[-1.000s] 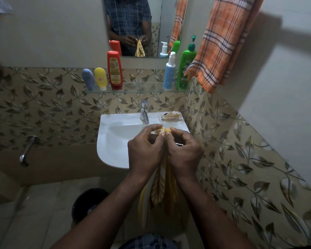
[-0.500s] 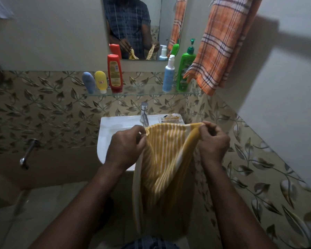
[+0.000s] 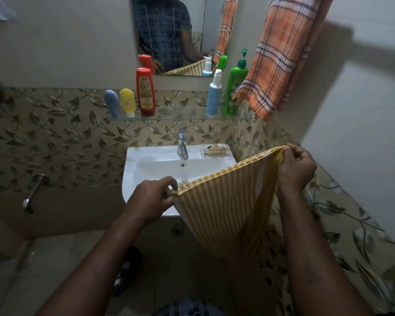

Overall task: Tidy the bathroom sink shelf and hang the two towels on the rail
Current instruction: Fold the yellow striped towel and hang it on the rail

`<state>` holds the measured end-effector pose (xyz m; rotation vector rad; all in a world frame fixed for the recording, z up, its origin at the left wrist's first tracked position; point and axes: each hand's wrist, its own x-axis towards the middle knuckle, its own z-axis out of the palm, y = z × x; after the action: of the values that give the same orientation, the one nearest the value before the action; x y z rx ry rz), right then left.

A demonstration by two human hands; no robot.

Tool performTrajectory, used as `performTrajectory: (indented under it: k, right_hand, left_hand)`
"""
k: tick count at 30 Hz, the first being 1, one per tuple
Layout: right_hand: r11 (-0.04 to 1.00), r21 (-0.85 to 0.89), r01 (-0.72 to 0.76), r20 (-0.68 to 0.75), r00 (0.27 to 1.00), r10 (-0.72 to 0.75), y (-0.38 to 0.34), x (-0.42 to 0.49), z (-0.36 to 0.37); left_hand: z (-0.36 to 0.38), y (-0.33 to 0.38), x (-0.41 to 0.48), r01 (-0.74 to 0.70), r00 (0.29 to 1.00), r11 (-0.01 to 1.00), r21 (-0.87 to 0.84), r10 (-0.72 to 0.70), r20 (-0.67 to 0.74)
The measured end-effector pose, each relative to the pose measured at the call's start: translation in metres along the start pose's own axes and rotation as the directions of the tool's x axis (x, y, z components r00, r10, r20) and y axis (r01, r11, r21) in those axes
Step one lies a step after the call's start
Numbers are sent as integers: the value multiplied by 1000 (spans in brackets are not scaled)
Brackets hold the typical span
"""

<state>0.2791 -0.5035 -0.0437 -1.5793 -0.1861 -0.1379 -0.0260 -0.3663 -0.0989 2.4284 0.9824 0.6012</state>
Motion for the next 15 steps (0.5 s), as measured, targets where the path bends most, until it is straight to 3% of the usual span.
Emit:
performTrajectory:
  k: [9, 15]
  right_hand:
    - [1000, 19, -8, 1, 1000, 8, 6, 5, 1]
    - [1000, 28, -4, 4, 1000, 4, 8, 9, 3]
  left_hand:
    - [4, -12, -2, 43, 985, 989, -139, -65, -161]
    - [1, -13, 0, 25, 986, 978, -206, -58, -158]
